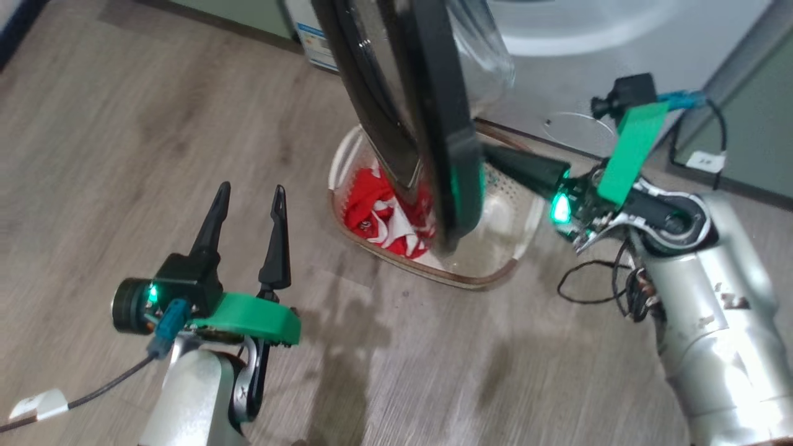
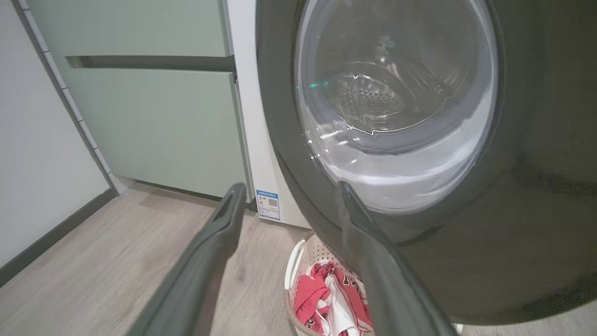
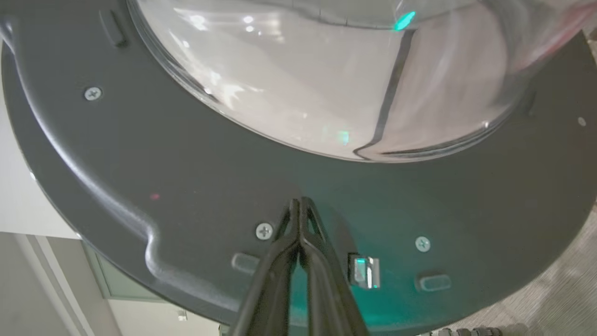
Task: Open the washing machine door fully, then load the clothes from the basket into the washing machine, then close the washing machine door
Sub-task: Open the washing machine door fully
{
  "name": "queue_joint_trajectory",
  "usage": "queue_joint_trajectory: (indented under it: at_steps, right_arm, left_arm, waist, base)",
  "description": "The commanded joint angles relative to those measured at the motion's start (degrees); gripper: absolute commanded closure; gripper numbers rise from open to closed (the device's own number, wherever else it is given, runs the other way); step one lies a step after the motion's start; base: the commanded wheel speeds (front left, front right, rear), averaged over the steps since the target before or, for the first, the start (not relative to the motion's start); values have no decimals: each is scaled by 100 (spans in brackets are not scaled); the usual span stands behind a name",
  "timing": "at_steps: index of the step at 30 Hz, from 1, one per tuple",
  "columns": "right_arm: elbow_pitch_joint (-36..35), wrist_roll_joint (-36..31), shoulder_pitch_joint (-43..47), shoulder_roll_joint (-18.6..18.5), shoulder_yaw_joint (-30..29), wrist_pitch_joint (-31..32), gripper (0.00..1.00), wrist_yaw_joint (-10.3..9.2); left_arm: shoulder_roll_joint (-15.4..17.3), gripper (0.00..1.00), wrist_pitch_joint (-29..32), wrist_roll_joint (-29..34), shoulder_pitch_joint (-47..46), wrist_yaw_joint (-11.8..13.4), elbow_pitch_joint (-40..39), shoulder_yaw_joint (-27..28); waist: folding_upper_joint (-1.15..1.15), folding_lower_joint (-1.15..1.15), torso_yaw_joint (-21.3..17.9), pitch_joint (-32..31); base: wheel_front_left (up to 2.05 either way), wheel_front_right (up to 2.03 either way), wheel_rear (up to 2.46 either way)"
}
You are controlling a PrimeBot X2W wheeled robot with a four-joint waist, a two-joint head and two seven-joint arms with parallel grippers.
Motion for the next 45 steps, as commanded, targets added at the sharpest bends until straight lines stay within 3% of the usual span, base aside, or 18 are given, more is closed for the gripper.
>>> queue_joint_trajectory:
  at_steps: [1,14,23,24,25,26,27,36,41,45]
  right_arm:
    - [-254,-32,33,190,142,34,100,3]
    - [-185,-38,242,282,270,-111,100,3]
    - [-805,317,809,240,-328,-598,100,3]
    - [-956,363,936,238,-402,-673,91,3]
    - [-1117,417,1077,238,-466,-732,57,3]
    - [-1273,418,1228,223,-538,-841,4,3]
    - [-1433,376,1381,204,-605,-979,0,3]
    - [-2695,490,2770,265,-868,-1774,0,3]
    - [-3042,390,3203,284,-868,-2118,0,3]
    - [-3235,-237,3377,280,-855,-2593,0,3]
  left_arm:
    - [43,0,-55,-15,-17,37,-155,184]
    - [35,0,-55,-73,114,85,-126,165]
    - [34,0,-55,-37,144,95,-87,210]
    - [37,0,-55,-36,147,94,-76,223]
    - [43,0,-55,-36,151,90,-68,236]
    - [48,0,-55,-36,155,84,-57,246]
    - [54,0,-55,-32,159,80,-48,254]
    - [123,0,-55,-28,184,97,-10,383]
    - [150,0,-55,-24,198,116,2,426]
    - [179,0,-55,-21,208,122,26,446]
  waist:
    - [0,1,178,-114]
    - [0,1,489,-273]
    - [0,1,273,-412]
    - [0,1,241,-433]
    - [0,1,206,-445]
    - [0,1,172,-466]
    - [0,1,139,-481]
    - [0,1,-176,-535]
    - [0,1,-282,-564]
    - [0,1,-352,-610]
  base:
    - [0,0,0]
    - [0,0,0]
    - [0,0,0]
    - [0,0,0]
    - [0,0,0]
    - [0,0,0]
    - [0,0,0]
    - [0,0,0]
    - [0,0,0]
    - [0,0,0]
